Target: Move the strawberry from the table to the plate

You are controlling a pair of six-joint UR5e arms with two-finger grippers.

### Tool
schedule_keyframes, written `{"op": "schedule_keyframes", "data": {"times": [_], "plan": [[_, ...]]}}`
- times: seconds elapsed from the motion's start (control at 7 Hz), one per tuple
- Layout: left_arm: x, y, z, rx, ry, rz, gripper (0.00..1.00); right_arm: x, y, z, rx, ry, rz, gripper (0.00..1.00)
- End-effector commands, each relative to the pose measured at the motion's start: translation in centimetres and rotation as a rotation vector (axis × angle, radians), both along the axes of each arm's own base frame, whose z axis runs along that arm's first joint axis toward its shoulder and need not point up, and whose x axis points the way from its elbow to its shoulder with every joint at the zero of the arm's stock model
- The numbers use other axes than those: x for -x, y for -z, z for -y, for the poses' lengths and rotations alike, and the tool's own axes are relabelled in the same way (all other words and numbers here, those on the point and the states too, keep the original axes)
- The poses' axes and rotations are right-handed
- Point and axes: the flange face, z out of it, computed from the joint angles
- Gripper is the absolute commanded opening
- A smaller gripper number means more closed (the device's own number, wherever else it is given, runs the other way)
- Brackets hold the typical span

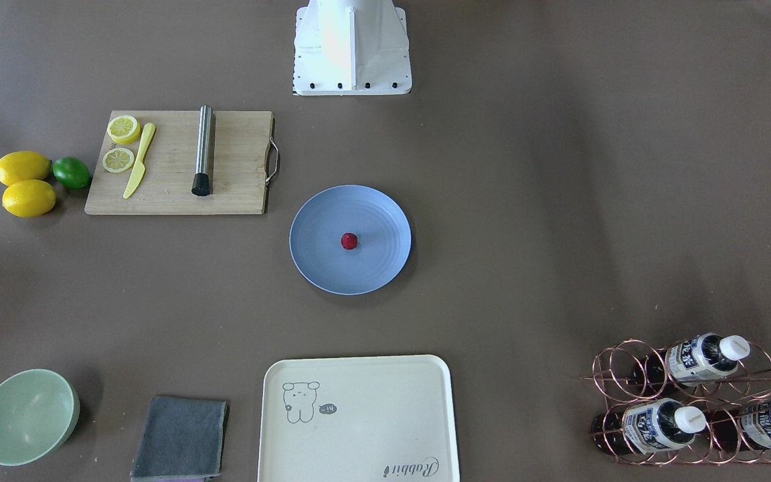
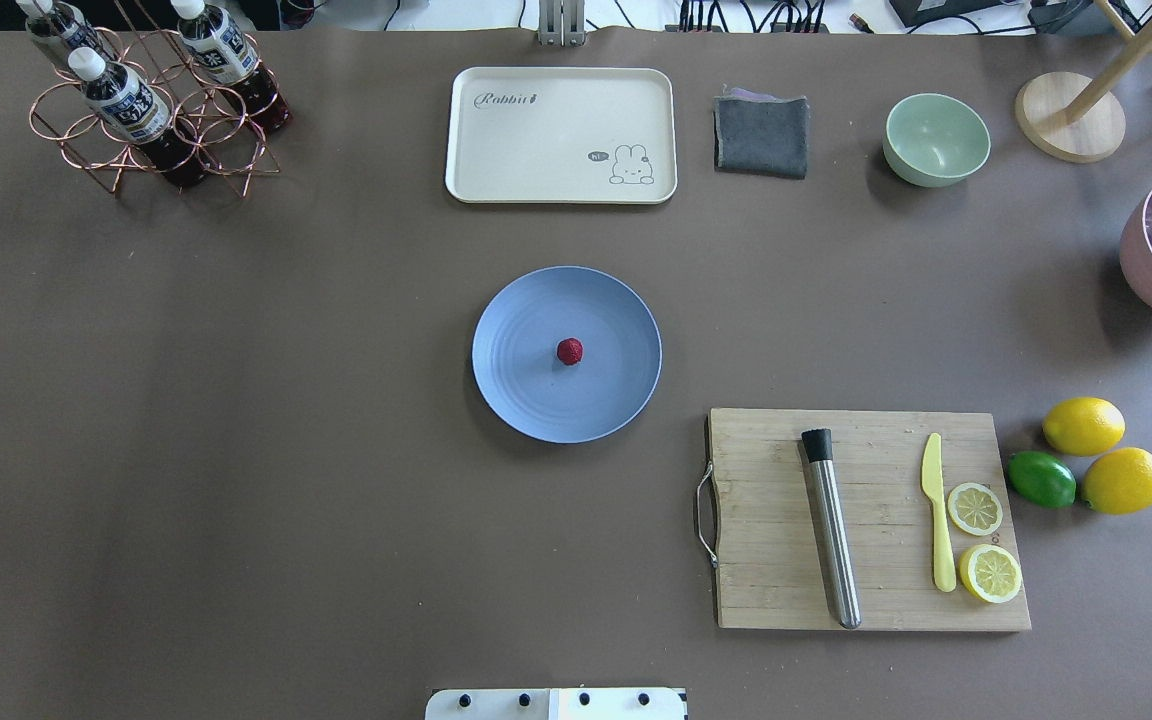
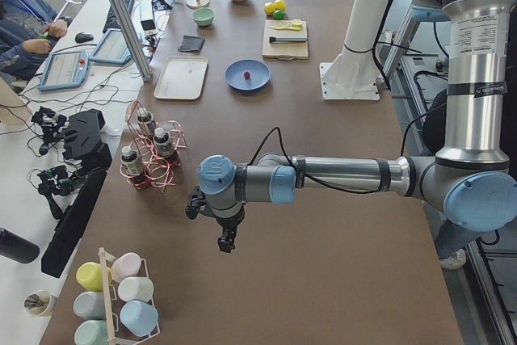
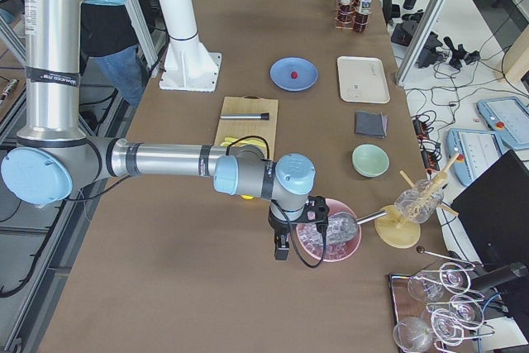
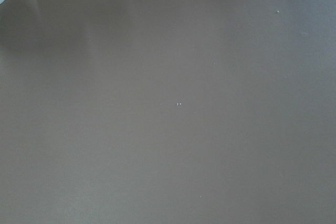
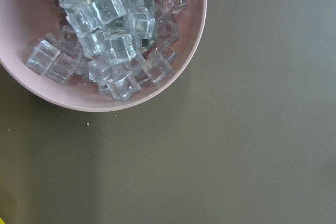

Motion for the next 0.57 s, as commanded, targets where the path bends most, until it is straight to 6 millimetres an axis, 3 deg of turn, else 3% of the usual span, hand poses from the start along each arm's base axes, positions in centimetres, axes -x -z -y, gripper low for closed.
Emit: {"op": "schedule_keyframes", "data": {"times": [0.0,0.43], "plan": [[0.0,-0.04,-0.01,0.002,0.001,0.0,0.98,0.0,-0.34,-0.11,0.007,0.0,0.001,1.0],[0.01,-0.29,-0.49,0.004,-0.001,-0.001,0.98,0.0,-0.1,-0.06,0.0,0.001,0.001,1.0]]}}
